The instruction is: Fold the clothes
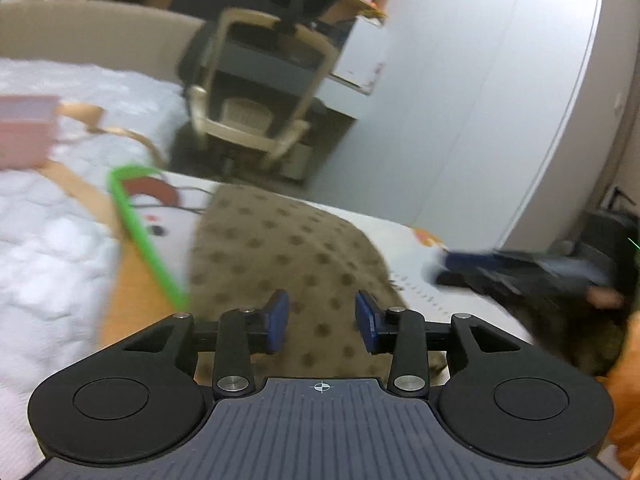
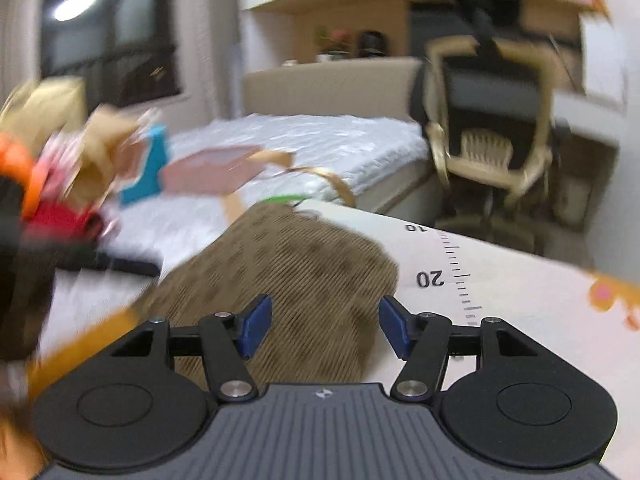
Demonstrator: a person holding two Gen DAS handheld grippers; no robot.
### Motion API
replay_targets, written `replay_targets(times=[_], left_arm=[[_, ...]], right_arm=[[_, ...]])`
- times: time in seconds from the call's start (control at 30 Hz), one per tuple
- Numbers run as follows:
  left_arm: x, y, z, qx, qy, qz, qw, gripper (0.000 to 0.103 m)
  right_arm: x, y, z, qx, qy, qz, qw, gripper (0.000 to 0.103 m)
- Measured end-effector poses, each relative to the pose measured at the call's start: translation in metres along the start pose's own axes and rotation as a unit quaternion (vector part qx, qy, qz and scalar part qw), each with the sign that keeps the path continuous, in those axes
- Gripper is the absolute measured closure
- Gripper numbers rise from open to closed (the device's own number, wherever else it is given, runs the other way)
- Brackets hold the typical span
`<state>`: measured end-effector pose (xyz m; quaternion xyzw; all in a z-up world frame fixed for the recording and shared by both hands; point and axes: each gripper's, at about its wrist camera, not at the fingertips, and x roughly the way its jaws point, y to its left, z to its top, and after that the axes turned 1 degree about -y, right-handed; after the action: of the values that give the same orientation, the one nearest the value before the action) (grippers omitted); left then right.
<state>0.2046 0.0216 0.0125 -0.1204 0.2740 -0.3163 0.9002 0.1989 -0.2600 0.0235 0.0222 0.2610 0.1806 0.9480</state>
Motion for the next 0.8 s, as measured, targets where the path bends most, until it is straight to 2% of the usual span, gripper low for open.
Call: replay_targets(times=[0.07, 0.13, 0.2, 0.23, 0.27, 0.3, 0.37, 0.43, 0.5, 0.57, 0.6, 0.63, 0.67, 0.73, 0.8], left_arm=[[0.019, 0.0, -0.004, -0.007, 0.021, -0.008, 0.9997, 0.061], [0.028, 0.003, -0.008, -0.011, 0.035, -0.008, 0.9993, 0.06], [0.029, 0.009, -0.008, -0.019, 0.038, -0.014, 0.999, 0.06], [0.028, 0.012, -0.008, -0.022, 0.039, -0.014, 0.9989, 0.06], [0.028, 0.015, -0.008, -0.026, 0.04, -0.015, 0.9988, 0.057], [0.025, 0.016, -0.01, -0.026, 0.04, -0.013, 0.9988, 0.055], [0.026, 0.019, -0.011, -0.025, 0.04, -0.015, 0.9988, 0.051], [0.028, 0.02, -0.012, -0.024, 0.041, -0.025, 0.9986, 0.051], [0.031, 0.019, -0.012, -0.02, 0.045, -0.033, 0.9983, 0.051], [0.031, 0.017, -0.014, -0.013, 0.047, -0.029, 0.9984, 0.051], [0.031, 0.016, -0.015, -0.009, 0.048, -0.027, 0.9984, 0.051], [0.03, 0.016, -0.014, -0.011, 0.051, -0.028, 0.9982, 0.046], [0.029, 0.015, -0.011, -0.016, 0.056, -0.035, 0.9977, 0.037], [0.025, 0.015, 0.0, -0.021, 0.062, -0.057, 0.9963, 0.022], [0.02, 0.01, 0.019, 0.002, 0.038, -0.056, 0.9977, 0.02]], right_arm=[[0.036, -0.022, 0.01, 0.06, 0.013, -0.001, 0.998, 0.034], [0.073, -0.044, 0.012, 0.123, 0.036, 0.006, 0.992, 0.034], [0.099, -0.054, 0.014, 0.159, 0.055, 0.03, 0.985, 0.058], [0.099, -0.05, 0.018, 0.153, 0.05, 0.048, 0.986, 0.078], [0.1, -0.045, 0.023, 0.147, 0.045, 0.066, 0.986, 0.089], [0.096, -0.04, 0.028, 0.13, 0.031, 0.073, 0.988, 0.095], [0.083, -0.03, 0.039, 0.08, -0.002, 0.056, 0.995, 0.096], [0.09, -0.034, 0.041, 0.064, 0.018, 0.025, 0.998, 0.095], [0.105, -0.041, 0.029, 0.06, 0.057, 0.0, 0.997, 0.094], [0.116, -0.046, 0.017, 0.052, 0.085, -0.021, 0.995, 0.086], [0.114, -0.046, 0.016, 0.046, 0.08, -0.033, 0.995, 0.082], [0.109, -0.045, 0.016, 0.04, 0.072, -0.043, 0.996, 0.074], [0.103, -0.045, 0.018, 0.035, 0.062, -0.052, 0.996, 0.071], [0.087, -0.037, 0.023, 0.012, 0.037, -0.072, 0.997, 0.07], [0.069, -0.024, 0.027, -0.023, 0.014, -0.075, 0.997, 0.068]])
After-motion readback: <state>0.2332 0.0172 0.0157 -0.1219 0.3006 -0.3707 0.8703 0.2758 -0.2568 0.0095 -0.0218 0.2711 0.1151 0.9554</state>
